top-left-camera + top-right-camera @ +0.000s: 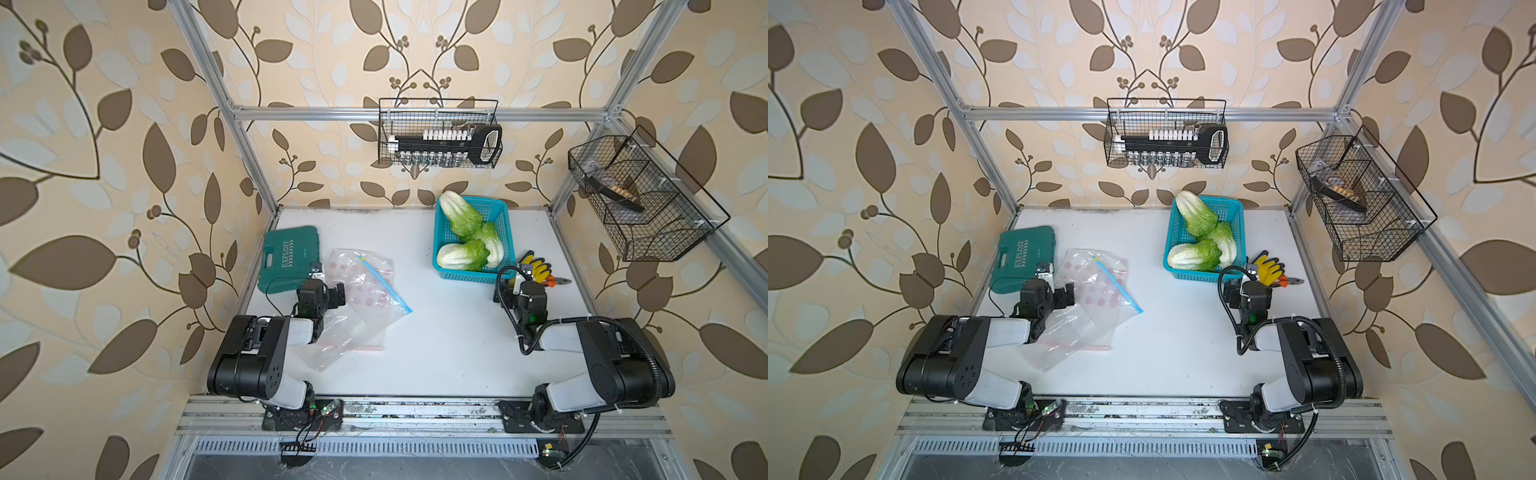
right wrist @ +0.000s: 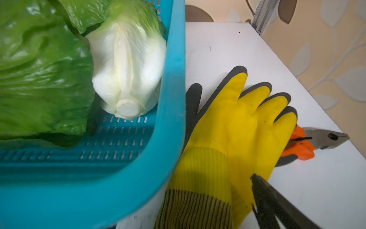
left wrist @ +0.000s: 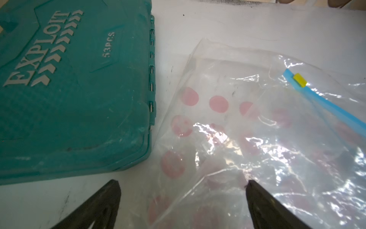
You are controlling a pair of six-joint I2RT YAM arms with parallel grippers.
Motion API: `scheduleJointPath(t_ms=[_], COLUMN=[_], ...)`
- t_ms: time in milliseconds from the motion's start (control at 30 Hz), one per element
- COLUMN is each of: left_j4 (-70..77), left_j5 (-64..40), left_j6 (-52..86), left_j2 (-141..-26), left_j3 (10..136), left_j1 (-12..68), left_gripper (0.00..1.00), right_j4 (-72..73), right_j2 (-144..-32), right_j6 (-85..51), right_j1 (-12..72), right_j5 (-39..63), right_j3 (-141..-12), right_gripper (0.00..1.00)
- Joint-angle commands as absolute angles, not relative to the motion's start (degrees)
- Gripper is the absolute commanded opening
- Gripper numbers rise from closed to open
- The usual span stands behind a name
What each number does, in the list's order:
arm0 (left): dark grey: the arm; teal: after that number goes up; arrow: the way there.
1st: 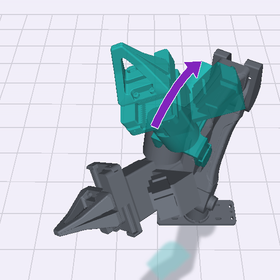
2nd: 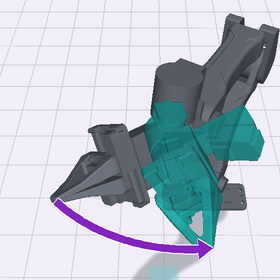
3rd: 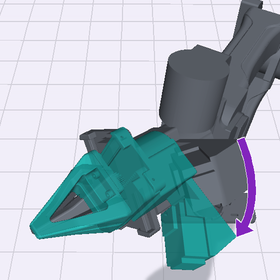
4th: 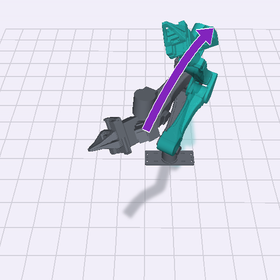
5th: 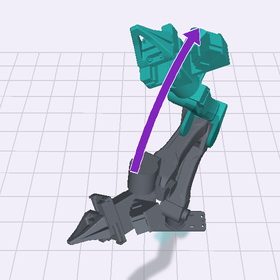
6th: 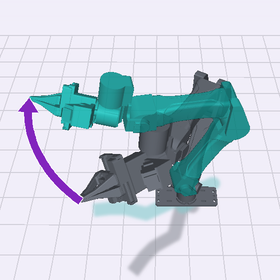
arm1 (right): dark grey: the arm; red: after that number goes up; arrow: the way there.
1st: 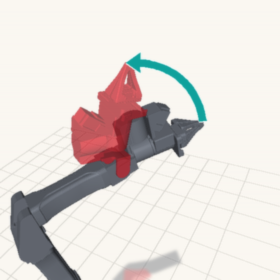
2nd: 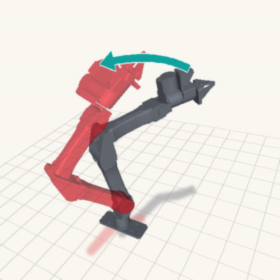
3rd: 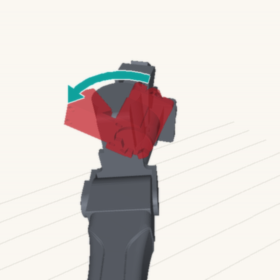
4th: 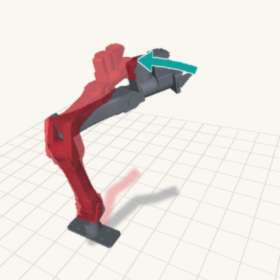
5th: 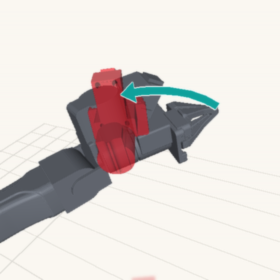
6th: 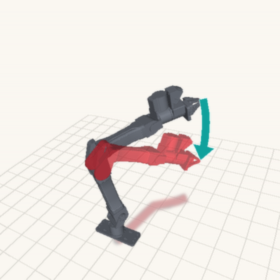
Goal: Put the chinese cabbages into a zipper bag and zip it
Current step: Pick up the zipper food storage bag.
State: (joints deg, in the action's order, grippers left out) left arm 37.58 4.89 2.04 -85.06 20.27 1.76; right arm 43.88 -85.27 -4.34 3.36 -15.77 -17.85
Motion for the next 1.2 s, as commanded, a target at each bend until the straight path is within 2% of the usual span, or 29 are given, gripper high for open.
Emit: scheduleJointPath(t_ms=[0, 533, 633, 733, 867, 900, 933, 1000, 1100, 1167], left_j4=[42.0, 41.9, 41.9, 42.8, 26.2, 23.3, 20.5, 15.3, 3.0, -7.4], left_j5=[3.4, 3.3, -1.7, -1.2, 7.5, 10.1, 12.9, 17.3, 26.3, 26.3], left_j6=[0.7, 0.6, 1.7, 1.0, 0.9, 2.5, 5.8, 10.8, 17.5, 23.7], left_j2=[-85.6, -85.7, -85.6, -84.9, -75.1, -73.3, -71.5, -67.6, -61.8, -58.8], left_j3=[22.2, 22.3, 22.3, 21.8, 26.8, 27.6, 28.2, 29.3, 33.6, 37.9], left_j1=[0.9, 0.9, -1.9, -1.4, 2.7, 3.5, 3.9, 5.7, 11.2, 12.4], left_gripper=[0.99, 0.99, 0.99, 0.99, 0.99, 0.99, 0.99, 0.99, 0.99, 0.99], right_j4=[48.8, 48.9, 48.9, 48.3, 56.9, 52.2, 41.6, 15.1, -15.9, -23.1], right_j2=[-86.2, -86.1, -86.1, -84.3, -82.1, -78.1, -72.8, -64.5, -59.6, -57.8], right_j6=[-3.3, -3.4, -3.4, -3.1, 2.0, 2.8, 0.9, -7.4, -23.2, -27.9], right_j1=[3.1, 3.0, 3.2, 4.8, 9.6, 11.4, 11.9, 11.3, 11.4, 11.4], right_j5=[-17.5, -17.5, -17.5, -20.5, -26.3, -30.1, -30.9, -31.6, -32.3, -25.8], right_j3=[-20.3, -20.2, -20.2, -19.8, -16.1, -17.1, -20.0, -29.0, -41.1, -43.2], right_gripper=[1.0, 1.0, 1.0, 1.0, 1.0, 1.0, 1.0, 1.0, 1.0, 1.0])
